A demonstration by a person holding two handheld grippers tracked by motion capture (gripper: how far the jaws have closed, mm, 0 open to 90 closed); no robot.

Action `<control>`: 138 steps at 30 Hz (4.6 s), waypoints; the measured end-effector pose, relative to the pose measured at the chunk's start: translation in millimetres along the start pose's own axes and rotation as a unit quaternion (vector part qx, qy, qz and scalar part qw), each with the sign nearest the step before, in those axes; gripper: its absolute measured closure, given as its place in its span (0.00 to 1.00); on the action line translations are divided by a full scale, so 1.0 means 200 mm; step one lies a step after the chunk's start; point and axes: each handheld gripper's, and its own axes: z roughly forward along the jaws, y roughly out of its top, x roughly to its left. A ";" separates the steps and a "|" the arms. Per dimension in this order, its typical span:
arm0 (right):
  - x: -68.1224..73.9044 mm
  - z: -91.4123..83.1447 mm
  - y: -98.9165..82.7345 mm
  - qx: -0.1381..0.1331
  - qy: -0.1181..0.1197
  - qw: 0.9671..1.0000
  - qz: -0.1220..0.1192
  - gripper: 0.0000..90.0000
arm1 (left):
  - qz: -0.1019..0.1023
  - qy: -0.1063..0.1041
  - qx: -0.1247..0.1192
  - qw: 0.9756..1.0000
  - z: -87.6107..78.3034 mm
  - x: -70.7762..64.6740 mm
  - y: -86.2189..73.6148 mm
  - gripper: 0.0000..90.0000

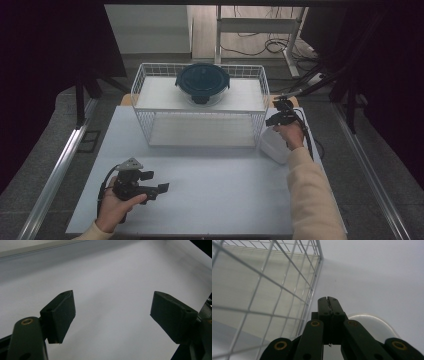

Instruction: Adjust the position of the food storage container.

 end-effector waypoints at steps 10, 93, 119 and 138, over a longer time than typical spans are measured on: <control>-0.04 -0.11 -0.13 -0.003 0.014 1.000 0.017 0.99 | -0.005 -0.003 -0.002 1.000 -0.01 0.01 0.00 0.22; -0.01 -0.29 -0.74 0.062 0.075 0.989 -0.108 0.99 | 0.002 -0.005 0.010 1.000 0.02 -0.01 -0.01 0.23; 0.51 -0.18 -0.80 0.071 0.187 0.966 -0.164 0.99 | -0.001 -0.004 0.014 1.000 0.03 0.01 -0.02 0.23; 0.67 -0.12 -0.83 0.052 0.222 0.954 -0.195 0.99 | 0.002 0.001 0.019 1.000 0.06 0.00 -0.04 0.23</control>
